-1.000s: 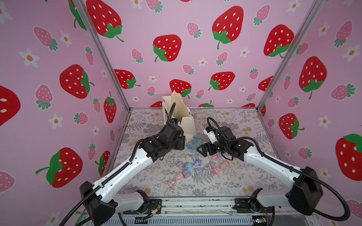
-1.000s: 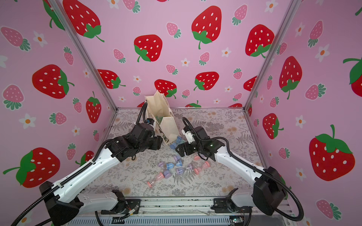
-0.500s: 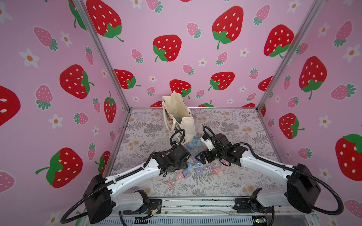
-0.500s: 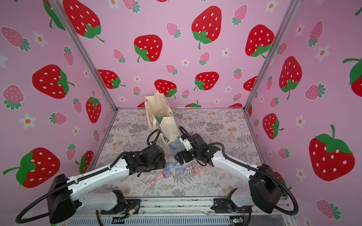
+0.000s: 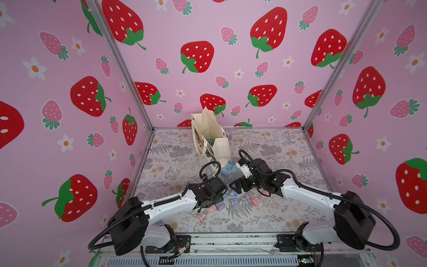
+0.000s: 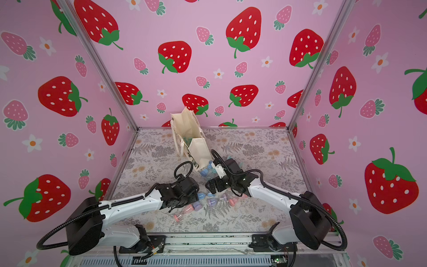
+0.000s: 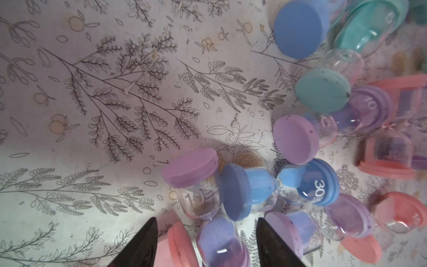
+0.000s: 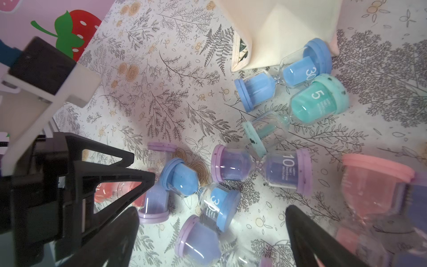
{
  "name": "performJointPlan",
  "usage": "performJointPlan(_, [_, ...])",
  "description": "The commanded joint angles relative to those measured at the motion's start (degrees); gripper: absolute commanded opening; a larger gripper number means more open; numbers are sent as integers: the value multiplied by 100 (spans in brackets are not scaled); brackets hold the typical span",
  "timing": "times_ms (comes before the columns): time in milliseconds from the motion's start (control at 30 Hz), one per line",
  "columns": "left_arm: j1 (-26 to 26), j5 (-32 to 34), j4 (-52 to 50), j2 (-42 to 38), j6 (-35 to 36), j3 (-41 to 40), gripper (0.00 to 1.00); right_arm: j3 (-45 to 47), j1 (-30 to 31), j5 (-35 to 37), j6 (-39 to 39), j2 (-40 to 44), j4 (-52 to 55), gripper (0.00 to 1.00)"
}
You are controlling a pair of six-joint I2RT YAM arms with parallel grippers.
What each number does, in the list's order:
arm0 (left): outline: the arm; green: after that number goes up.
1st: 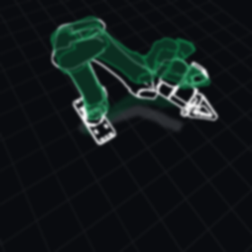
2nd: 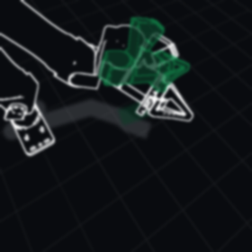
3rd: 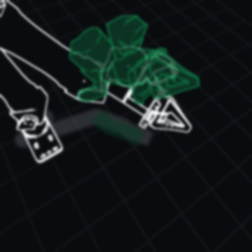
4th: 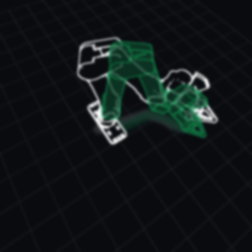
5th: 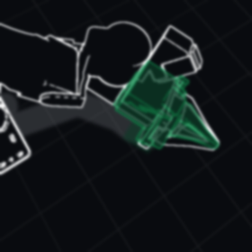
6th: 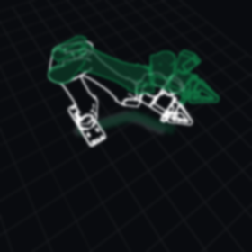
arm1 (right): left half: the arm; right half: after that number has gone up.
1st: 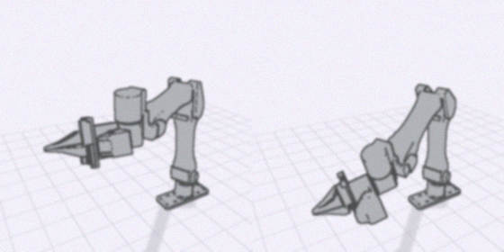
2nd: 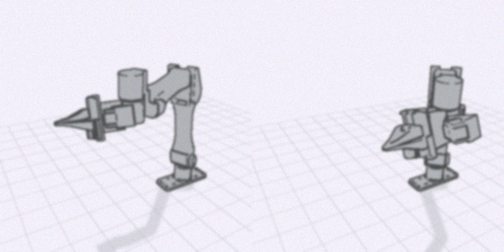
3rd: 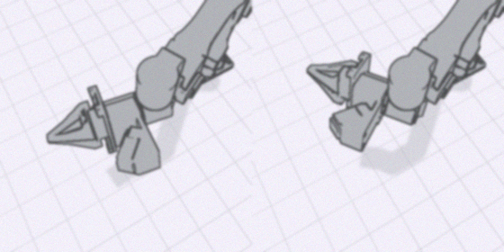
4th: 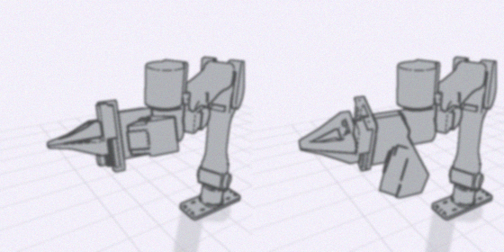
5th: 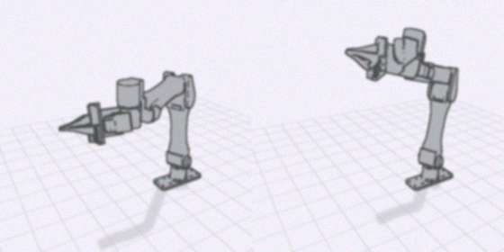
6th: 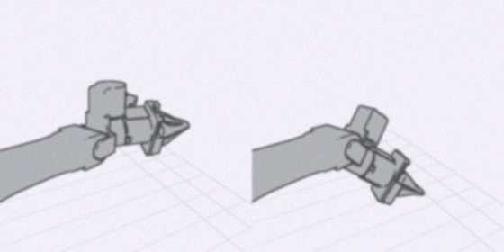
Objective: Put the hourglass into the canvas bag
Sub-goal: Pick up the hourglass from the center of the board.
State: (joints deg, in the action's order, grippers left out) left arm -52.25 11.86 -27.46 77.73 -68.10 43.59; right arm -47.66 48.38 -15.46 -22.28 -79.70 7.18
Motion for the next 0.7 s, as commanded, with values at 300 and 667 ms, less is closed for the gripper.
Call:
performJointPlan(300, [110, 481, 152, 418, -258, -2, 64, 126, 36, 99, -66, 8, -156, 99])
performJointPlan(667, [153, 472, 332, 652, -248, -44, 59, 107, 31, 103, -118, -72, -199, 99])
